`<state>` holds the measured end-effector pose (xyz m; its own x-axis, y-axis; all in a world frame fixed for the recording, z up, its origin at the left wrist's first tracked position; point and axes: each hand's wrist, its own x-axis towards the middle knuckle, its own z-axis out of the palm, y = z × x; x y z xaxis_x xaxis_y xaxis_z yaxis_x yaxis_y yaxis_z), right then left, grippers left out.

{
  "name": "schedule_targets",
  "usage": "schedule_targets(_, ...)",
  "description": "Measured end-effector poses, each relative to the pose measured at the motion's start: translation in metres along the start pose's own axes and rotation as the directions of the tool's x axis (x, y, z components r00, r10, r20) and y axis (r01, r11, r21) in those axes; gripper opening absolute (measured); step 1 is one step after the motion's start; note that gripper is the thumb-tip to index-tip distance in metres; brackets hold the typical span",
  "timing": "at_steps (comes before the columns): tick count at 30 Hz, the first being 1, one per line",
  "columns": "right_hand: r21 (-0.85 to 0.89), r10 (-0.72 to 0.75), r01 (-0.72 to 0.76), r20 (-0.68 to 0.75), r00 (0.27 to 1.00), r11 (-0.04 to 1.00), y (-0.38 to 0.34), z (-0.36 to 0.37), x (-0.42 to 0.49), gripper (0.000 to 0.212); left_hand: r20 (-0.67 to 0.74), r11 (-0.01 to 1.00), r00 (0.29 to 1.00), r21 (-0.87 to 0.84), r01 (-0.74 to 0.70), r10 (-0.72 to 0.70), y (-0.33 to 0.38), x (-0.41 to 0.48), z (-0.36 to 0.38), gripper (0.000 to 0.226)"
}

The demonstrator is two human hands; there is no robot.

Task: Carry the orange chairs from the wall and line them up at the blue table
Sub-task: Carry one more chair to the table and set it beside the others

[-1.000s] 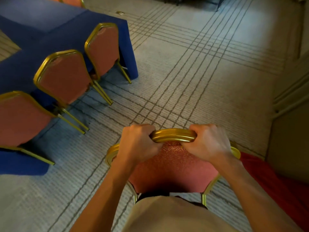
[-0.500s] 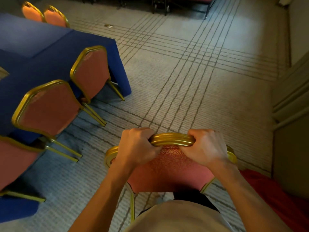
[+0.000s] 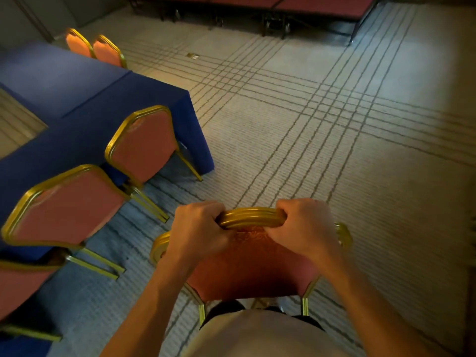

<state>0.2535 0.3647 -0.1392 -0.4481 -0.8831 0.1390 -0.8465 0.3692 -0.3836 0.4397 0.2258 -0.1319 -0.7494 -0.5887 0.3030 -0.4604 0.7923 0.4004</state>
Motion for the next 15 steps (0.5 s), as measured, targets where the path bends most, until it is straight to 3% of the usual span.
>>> schedule_targets(7,-0.064,-0.045,0.045,-0.004,0.999,0.997,0.04,-0.005,0.095,0.038,-0.031,1.0,0.999,0.013,0.018,-0.018,-0.015,0.092,0.025,0.027)
schedule_targets(15,-0.118,0.027,-0.023,0.033,0.999,0.993,0.089,0.008,0.232,0.041,-0.023,0.998,0.998,-0.025,0.054,-0.055,-0.063,0.227,0.079,0.03)
